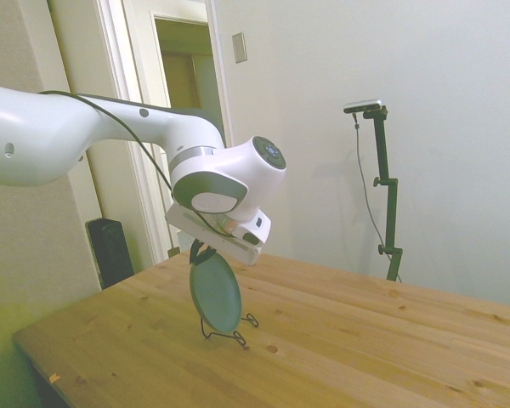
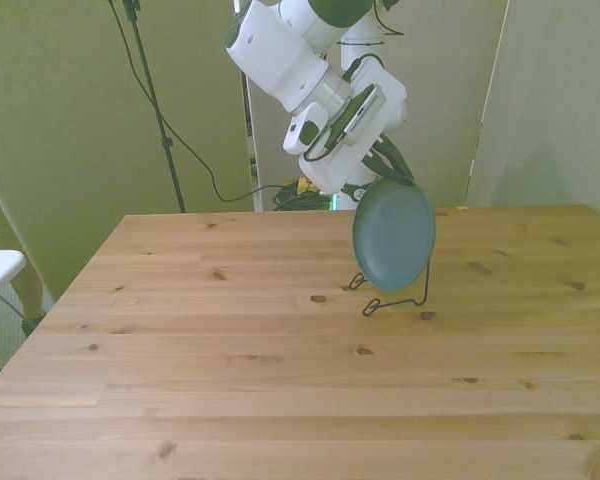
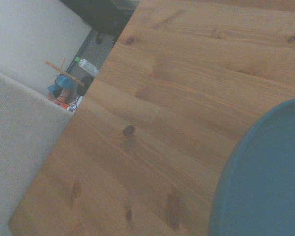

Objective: Load the plate

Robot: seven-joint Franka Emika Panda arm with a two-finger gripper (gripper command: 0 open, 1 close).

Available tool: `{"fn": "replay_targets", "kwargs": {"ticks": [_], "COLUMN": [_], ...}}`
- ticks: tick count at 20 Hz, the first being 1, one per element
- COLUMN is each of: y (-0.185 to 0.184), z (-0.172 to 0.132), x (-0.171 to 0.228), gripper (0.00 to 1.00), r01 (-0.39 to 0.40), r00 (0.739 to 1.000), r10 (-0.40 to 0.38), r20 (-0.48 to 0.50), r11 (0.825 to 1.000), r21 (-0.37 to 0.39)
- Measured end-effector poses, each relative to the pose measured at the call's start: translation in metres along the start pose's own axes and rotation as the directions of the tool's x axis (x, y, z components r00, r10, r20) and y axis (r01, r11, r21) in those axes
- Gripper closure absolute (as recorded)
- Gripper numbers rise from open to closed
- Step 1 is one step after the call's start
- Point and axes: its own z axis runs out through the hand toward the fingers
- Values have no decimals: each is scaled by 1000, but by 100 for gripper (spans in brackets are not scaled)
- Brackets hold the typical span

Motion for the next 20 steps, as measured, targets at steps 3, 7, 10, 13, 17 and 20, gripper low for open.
{"fn": "replay_targets", "kwargs": {"ticks": [3, 7, 10, 13, 17, 20], "y": [0, -3, -7, -10, -7, -6], "z": [2, 7, 12, 15, 19, 21], "x": [3, 6, 6, 6, 11, 14], "gripper": [100, 100, 100, 100, 100, 100], "r01": [1, 6, 14, 19, 14, 14], "r00": [1000, 1000, 1000, 999, 999, 999], "r10": [-1, -6, -14, -19, -14, -13], "r20": [2, 12, 20, 26, 33, 35], "r11": [1000, 1000, 1000, 1000, 1000, 1000], "r21": [3, 1, -2, -3, -5, -7]}}
